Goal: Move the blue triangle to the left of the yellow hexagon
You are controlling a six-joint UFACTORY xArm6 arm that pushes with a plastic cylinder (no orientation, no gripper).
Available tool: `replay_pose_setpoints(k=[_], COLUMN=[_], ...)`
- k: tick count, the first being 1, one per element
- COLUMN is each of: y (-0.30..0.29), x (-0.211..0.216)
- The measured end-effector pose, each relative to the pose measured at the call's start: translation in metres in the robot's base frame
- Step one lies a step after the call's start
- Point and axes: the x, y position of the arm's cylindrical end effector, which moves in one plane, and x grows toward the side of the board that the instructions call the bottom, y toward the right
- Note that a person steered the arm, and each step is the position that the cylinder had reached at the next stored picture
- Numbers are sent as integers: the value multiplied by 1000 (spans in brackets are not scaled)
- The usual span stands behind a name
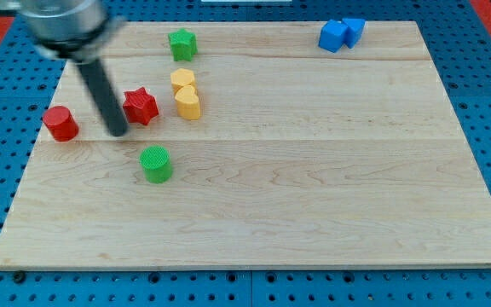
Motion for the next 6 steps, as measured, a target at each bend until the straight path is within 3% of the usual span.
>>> replay_pose_setpoints(k=[1, 3, 4, 5, 6], y=[44, -56, -71, -46, 2], x=[-23, -37, -53, -85, -91])
